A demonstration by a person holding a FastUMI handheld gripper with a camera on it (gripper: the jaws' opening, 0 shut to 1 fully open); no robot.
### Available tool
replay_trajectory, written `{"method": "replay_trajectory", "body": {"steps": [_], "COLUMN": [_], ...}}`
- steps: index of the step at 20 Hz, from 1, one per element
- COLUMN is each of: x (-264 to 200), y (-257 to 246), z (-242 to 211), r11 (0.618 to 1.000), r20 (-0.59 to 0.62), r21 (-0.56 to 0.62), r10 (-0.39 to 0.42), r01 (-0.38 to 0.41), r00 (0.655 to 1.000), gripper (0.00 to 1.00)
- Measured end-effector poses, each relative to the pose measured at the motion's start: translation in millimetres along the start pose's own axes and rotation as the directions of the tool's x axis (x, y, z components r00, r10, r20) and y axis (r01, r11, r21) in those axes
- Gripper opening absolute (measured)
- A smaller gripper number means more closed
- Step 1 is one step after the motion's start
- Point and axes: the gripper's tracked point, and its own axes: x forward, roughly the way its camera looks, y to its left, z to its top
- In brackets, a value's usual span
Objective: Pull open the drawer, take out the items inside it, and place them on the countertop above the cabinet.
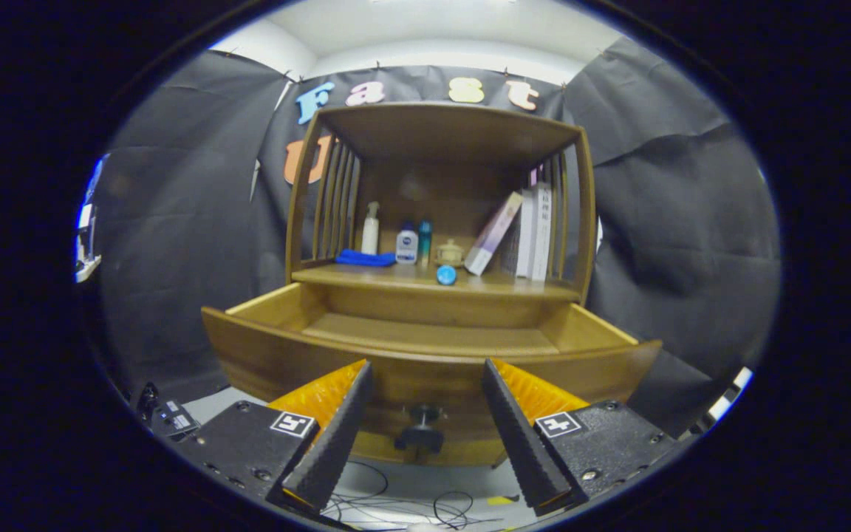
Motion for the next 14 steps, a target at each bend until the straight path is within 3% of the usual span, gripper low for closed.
{"method": "replay_trajectory", "body": {"steps": [7,14], "x": [23,48], "y": [-3,0], "z": [-52,-53], "r11": [0.999,0.999], "r20": [-0.116,-0.118], "r21": [0.048,0.035], "r10": [-0.011,-0.017], "r01": [0.016,0.021], "r00": [0.993,0.993], "gripper": [0.94,0.94]}}
